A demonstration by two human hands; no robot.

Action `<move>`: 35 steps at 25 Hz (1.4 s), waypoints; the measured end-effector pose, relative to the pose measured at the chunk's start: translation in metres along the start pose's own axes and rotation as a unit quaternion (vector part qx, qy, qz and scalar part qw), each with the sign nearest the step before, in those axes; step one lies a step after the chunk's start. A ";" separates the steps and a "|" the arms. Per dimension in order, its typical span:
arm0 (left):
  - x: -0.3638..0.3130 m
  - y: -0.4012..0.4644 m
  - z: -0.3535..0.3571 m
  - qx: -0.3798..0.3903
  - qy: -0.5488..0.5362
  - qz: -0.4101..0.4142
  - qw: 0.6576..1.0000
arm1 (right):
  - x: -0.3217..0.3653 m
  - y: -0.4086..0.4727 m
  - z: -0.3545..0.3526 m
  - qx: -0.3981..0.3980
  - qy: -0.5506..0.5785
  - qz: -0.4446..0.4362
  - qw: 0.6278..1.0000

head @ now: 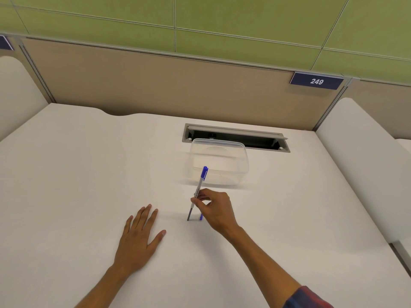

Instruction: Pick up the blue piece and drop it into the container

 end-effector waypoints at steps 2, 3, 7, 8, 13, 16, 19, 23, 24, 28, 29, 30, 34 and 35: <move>0.000 0.000 0.001 -0.002 0.001 0.000 1.000 | 0.004 0.004 -0.005 -0.007 0.009 -0.007 1.000; 0.000 0.001 0.001 -0.003 0.001 0.000 1.000 | 0.006 0.007 -0.007 -0.010 0.014 -0.010 1.000; 0.000 0.001 0.001 -0.006 -0.001 0.001 1.000 | 0.015 0.014 -0.016 -0.028 0.041 -0.022 0.999; -0.001 0.001 0.001 -0.006 -0.002 0.001 1.000 | 0.018 0.015 -0.019 -0.032 0.047 -0.024 0.998; -0.003 0.000 -0.001 -0.005 -0.015 0.001 1.000 | 0.027 0.017 -0.028 -0.071 0.117 -0.011 0.991; -0.003 0.001 -0.001 -0.007 -0.030 -0.002 1.000 | 0.028 0.013 -0.032 -0.086 0.159 0.013 0.983; -0.003 0.005 -0.002 -0.004 -0.047 -0.012 0.999 | 0.023 0.001 -0.034 -0.078 0.167 0.022 0.983; -0.008 0.013 -0.013 -0.008 -0.096 -0.054 0.994 | 0.015 -0.016 -0.035 -0.074 0.158 0.037 0.984; -0.012 0.014 -0.017 -0.027 -0.113 -0.059 0.991 | 0.013 -0.020 -0.036 -0.074 0.164 0.042 0.983; -0.032 0.016 -0.038 -0.142 -0.181 -0.048 0.972 | 0.011 -0.031 -0.038 -0.061 0.183 0.053 0.980; -0.039 0.017 -0.046 -0.165 -0.194 -0.032 0.967 | 0.011 -0.033 -0.038 -0.055 0.181 0.054 0.980; -0.046 0.017 -0.053 -0.178 -0.203 -0.007 0.963 | 0.011 -0.034 -0.037 -0.047 0.176 0.054 0.982; -0.074 0.018 -0.071 -0.163 -0.167 0.146 0.961 | 0.013 -0.038 -0.029 -0.008 0.148 0.052 0.988; -0.077 0.019 -0.072 -0.150 -0.161 0.167 0.961 | 0.013 -0.039 -0.026 0.003 0.149 0.051 0.988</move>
Point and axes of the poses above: each hand's wrist, its own y-axis towards the middle knuckle, its own z-axis out of the palm, x = y × z, the point moved 1 cm from there along y, towards the middle knuckle, and after that the axes turned 2 degrees about -z, right-handed, at the moved point
